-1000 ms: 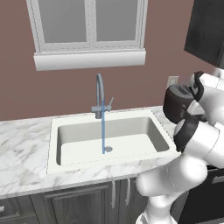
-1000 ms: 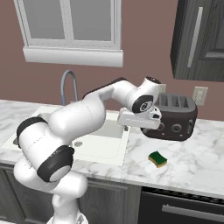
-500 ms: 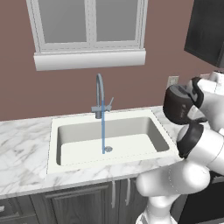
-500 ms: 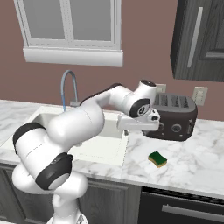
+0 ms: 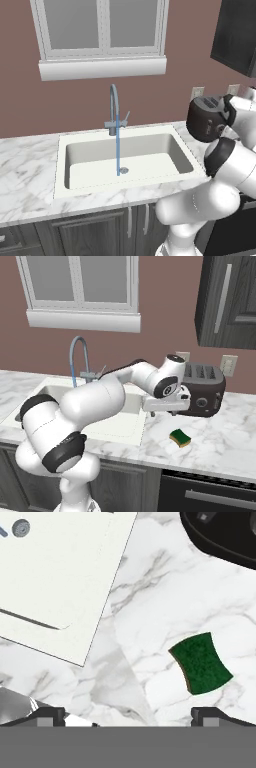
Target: Soak the sponge with water for a few seconds and then drop it inside the sink.
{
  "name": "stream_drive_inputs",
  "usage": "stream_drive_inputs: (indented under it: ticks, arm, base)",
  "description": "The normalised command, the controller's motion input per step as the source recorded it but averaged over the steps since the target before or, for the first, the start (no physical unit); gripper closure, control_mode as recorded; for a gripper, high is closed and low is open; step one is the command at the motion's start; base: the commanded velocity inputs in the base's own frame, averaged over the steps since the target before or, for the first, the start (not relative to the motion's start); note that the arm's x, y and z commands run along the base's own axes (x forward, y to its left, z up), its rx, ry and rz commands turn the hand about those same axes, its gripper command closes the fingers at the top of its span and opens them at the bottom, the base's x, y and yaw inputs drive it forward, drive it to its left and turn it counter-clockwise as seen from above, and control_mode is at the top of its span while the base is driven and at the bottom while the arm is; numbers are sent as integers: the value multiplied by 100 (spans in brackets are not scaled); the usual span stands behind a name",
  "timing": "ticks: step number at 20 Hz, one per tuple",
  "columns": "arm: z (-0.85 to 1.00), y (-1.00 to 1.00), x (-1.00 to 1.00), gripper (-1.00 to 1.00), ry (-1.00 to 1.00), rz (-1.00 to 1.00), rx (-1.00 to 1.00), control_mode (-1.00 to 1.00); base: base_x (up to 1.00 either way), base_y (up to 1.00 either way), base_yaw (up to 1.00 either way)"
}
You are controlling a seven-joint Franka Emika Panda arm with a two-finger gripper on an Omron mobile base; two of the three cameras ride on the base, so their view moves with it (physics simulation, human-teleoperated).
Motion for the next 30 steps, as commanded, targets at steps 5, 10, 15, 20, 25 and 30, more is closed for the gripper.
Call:
stream_drive_inputs:
  ticks: [5,10,15,20,25,30]
  arm:
    - [-12,-50,0,-100,-3,0,0,-100]
    - [-17,-42,0,-100,0,0,0,-100]
    - [-22,-27,8,-100,0,1,0,-100]
    - [-12,-10,12,-100,0,2,0,-100]
    - [-1,0,7,-100,0,3,0,-100]
    - [0,0,8,-100,0,4,-1,-100]
  base:
    - [0,0,0]
    - [0,0,0]
    - [0,0,0]
    - [0,0,0]
    - [0,0,0]
    - [0,0,0]
